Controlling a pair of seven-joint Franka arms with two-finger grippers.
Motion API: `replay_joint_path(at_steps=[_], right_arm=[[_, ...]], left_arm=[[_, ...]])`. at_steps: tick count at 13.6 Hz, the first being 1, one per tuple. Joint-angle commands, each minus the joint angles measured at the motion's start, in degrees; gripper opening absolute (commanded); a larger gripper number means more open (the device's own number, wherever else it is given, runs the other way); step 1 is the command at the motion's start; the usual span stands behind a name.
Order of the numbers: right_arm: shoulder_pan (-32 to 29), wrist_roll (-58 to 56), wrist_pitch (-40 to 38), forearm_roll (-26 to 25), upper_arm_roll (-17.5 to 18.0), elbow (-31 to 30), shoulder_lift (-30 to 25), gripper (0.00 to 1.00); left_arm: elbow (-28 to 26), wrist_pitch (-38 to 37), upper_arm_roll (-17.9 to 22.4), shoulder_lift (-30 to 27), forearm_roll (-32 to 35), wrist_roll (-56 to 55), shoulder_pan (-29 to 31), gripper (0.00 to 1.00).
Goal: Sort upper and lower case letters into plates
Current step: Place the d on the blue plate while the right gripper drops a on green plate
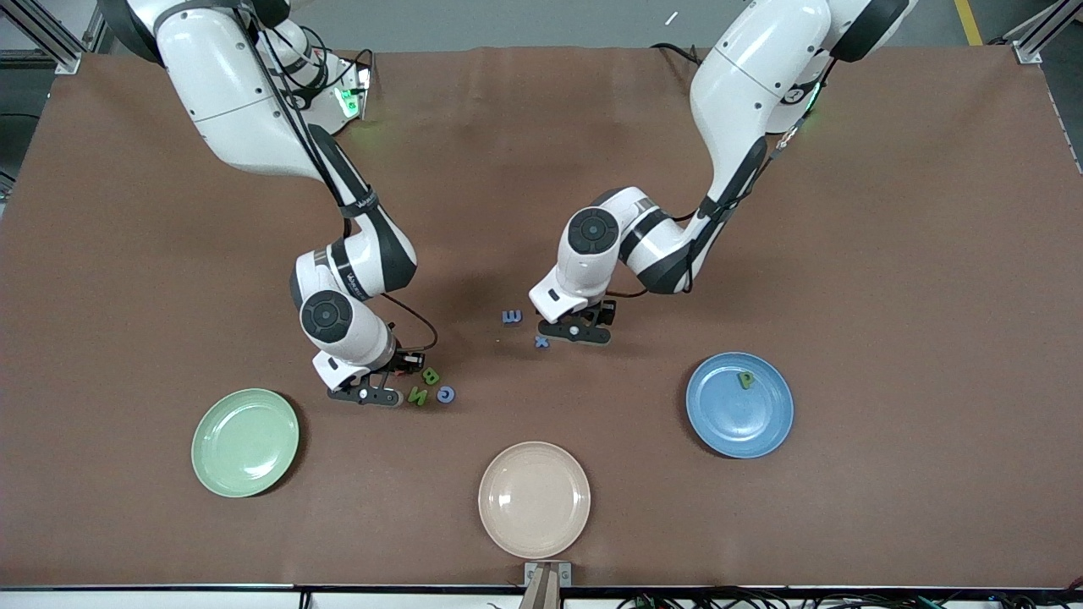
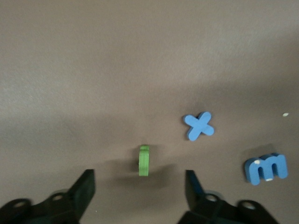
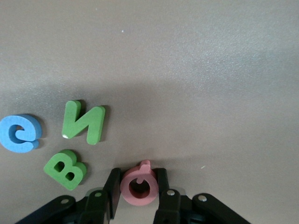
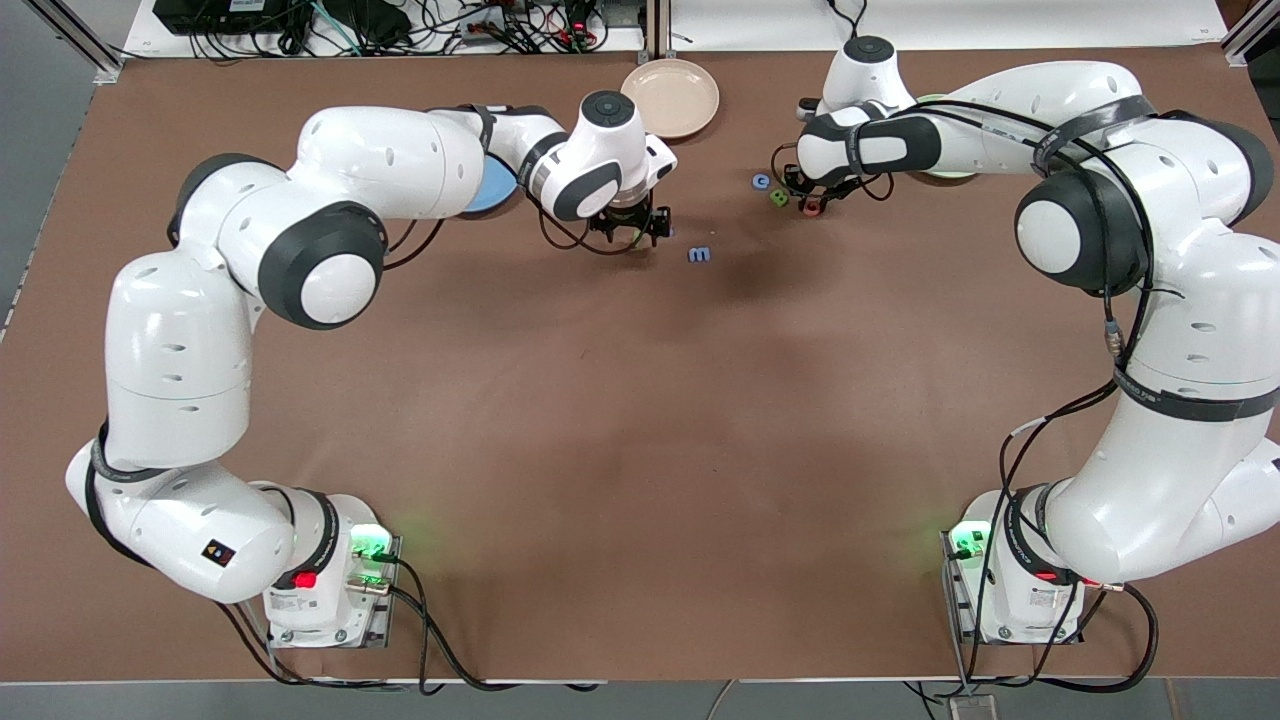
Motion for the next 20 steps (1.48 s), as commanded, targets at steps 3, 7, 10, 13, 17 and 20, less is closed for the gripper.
replay_joint_path(at_steps=[3, 7, 10, 13, 17, 20], right_arm=[[-0.4, 0.2, -2.1, -1.4, -0.8, 1.3, -1.4, 0.04], [-0.6, -3.2, -8.4, -17.5, -5.7, 7.8, -2.6, 0.04], [-3.1, -3.8, -7.4, -31.6, -7.2, 8.2, -2.0, 0.04], [-8.4, -3.6, -2.2, -39.4, -7.1, 8.1, -0.9, 0.22], [-10.5, -3.3, 2.9, -38.2, -6.8, 7.6, -0.3, 0.76], [-9.5, -4.0, 1.4, -25.6, -4.1, 8.1, -0.8, 0.76]], left_arm=[[-0.6, 1.2, 0.3, 0.7, 0.5, -0.3, 0.2, 0.54], [-0.5, 2.2, 0.3, 1.8, 0.6, -0.3, 0.2, 0.35], [0.0, 2.1, 0.3, 1.6, 0.3, -0.3, 0.3, 0.21], [0.9, 2.1, 0.4, 2.2, 0.3, -0.3, 0.3, 0.17], [0.9, 2.1, 0.4, 1.8, 0.4, -0.2, 0.9, 0.06], [0.9, 2.1, 0.4, 2.2, 0.3, -0.3, 0.6, 0.24]])
